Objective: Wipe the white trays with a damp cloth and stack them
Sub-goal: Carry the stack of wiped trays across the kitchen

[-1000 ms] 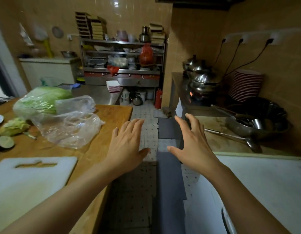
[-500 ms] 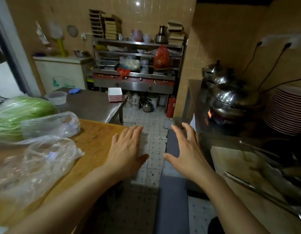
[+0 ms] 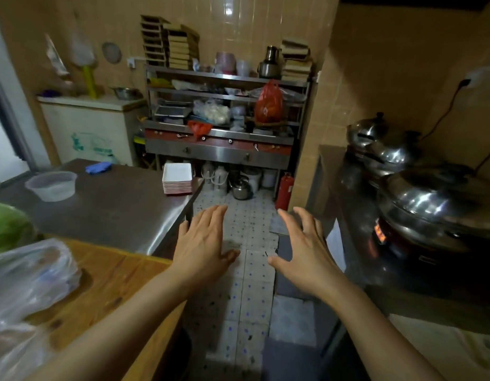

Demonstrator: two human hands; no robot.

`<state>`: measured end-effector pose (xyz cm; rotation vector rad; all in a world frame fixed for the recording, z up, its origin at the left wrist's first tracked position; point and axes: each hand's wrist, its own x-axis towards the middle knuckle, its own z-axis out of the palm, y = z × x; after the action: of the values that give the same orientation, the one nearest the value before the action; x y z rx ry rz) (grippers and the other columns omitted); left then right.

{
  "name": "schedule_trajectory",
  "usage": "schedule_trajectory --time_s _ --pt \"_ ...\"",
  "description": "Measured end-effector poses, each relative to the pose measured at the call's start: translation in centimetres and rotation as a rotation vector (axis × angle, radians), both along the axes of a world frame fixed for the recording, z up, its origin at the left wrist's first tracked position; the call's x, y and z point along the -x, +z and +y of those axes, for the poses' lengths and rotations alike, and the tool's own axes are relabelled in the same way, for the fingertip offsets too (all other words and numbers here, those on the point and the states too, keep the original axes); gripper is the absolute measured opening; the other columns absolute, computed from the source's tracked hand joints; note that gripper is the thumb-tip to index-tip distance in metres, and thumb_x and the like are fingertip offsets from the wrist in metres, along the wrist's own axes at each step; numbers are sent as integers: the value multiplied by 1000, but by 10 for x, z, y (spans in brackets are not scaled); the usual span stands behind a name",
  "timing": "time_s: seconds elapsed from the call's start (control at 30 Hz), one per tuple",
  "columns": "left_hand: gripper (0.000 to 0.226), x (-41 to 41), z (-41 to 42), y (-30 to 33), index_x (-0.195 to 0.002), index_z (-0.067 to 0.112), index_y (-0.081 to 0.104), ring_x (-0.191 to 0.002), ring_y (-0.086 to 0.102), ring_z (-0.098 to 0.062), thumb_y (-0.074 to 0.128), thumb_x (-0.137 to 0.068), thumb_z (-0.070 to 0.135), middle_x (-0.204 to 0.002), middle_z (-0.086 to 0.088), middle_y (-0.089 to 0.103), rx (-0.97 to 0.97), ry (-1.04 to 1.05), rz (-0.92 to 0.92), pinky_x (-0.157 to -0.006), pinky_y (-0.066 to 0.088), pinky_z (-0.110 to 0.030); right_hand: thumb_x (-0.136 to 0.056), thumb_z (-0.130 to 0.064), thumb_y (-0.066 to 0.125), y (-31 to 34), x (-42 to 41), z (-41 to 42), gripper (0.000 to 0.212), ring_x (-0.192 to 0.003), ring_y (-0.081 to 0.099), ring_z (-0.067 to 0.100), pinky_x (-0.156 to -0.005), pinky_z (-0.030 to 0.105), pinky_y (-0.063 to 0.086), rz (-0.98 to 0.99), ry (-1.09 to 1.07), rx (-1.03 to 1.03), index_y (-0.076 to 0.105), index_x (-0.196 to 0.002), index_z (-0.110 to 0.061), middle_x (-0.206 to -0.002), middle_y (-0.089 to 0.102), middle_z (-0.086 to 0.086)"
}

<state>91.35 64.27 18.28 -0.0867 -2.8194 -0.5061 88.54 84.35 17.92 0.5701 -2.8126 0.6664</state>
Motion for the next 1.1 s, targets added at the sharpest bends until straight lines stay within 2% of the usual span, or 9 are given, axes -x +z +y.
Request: schedule_trajectory --time_s 0.2,0.33,0.57,0.7,0.8,0.9,1.1 --pt "88 110 -27 0 -149 24 7 -143 11 -14 59 -83 52 -156 4 14 -24 4 27 -116 11 -39 -80 -44 67 4 119 -22 89 -139 -1 15 -113 40 21 -18 27 15 10 -146 -33 -149 -2 -13" --pt "89 170 -44 -12 -150 24 7 -143 10 -16 60 -84 49 -157 3 13 -30 62 -37 -116 13 -42 -80 -44 67 -7 196 -44 89 -141 0 19 -115 41 21 -47 83 19 9 -147 -33 -150 -3 -12" --pt "78 275 -70 -29 -147 23 15 -138 23 -17 57 -86 48 -153 1 25 -70 286 -21 -111 20 -37 -81 -47 64 -28 340 -91 87 -138 -1 15 -113 38 18 -72 278 34 7 -146 -35 -148 -4 -17" --pt "71 328 -83 -37 -145 22 22 -136 29 -20 56 -87 47 -150 -1 31 -157 443 -49 -111 25 -41 -82 -46 64 -32 416 -118 86 -139 2 18 -114 37 20 -113 398 22 9 -146 -33 -150 -1 -11" --pt "68 355 -98 -47 -144 24 24 -134 31 -19 53 -88 50 -149 0 33 -181 539 -63 -108 26 -39 -82 -45 65 -38 460 -141 87 -140 4 20 -114 37 20 -132 457 2 10 -147 -31 -151 1 -7" --pt "75 376 -117 -58 -147 22 18 -138 27 -18 51 -88 55 -153 1 27 -178 628 -136 -109 24 -36 -81 -45 66 -50 492 -165 88 -138 5 19 -112 35 21 -172 502 -8 9 -147 -30 -150 3 -6" --pt "75 424 -158 -75 -148 21 19 -138 29 -22 55 -88 49 -154 0 27 -285 706 -160 -111 27 -42 -82 -44 65 -78 542 -218 86 -136 9 21 -110 37 25 -238 531 -53 11 -147 -27 -151 7 -1"
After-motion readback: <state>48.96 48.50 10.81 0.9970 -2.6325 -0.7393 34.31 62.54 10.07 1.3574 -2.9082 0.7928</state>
